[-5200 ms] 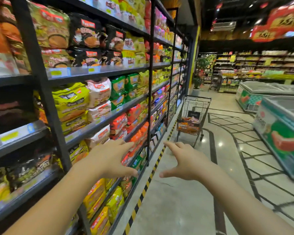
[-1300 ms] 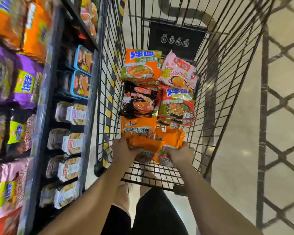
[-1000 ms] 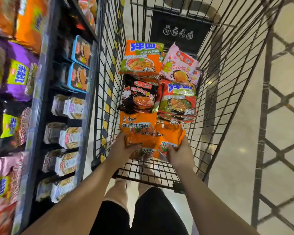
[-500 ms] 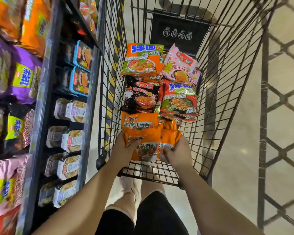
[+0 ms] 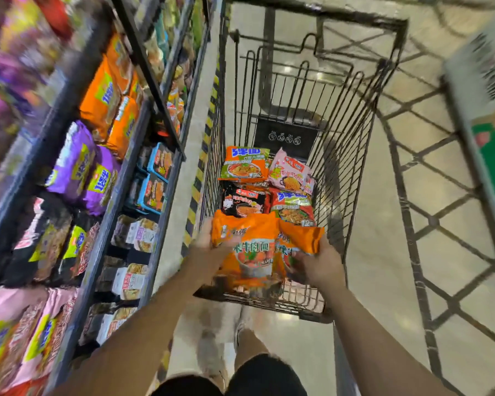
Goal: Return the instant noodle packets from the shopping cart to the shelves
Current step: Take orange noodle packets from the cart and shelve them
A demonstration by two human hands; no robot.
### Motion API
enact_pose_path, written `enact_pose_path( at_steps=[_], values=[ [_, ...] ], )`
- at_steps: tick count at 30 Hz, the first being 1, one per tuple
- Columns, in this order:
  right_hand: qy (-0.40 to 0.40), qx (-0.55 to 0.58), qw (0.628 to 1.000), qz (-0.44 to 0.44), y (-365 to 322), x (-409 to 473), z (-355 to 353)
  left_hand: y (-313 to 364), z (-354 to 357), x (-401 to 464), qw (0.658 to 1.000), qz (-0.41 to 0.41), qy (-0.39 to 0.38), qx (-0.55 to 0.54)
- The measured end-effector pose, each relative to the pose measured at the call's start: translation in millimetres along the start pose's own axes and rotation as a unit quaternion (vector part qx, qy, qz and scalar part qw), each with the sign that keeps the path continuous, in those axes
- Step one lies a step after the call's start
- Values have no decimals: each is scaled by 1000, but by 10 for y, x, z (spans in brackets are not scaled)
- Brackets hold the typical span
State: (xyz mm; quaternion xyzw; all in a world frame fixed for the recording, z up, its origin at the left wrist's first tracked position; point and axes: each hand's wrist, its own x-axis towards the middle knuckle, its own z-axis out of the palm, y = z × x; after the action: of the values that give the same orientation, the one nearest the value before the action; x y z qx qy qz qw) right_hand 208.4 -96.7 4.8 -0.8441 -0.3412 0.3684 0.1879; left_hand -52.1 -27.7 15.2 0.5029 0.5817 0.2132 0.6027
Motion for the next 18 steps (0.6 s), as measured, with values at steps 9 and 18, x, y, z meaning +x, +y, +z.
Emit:
enact_pose_path(
  at_steps=[9, 18],
  values=[
    [50, 121, 979, -157, -1390, -902, -1088, 1483, -802, -877, 986, 151, 71, -14],
    [45, 118, 924, -360, -2661, -1877, -1906, 2391, -1602, -1978, 951, 231, 196, -56]
  ],
)
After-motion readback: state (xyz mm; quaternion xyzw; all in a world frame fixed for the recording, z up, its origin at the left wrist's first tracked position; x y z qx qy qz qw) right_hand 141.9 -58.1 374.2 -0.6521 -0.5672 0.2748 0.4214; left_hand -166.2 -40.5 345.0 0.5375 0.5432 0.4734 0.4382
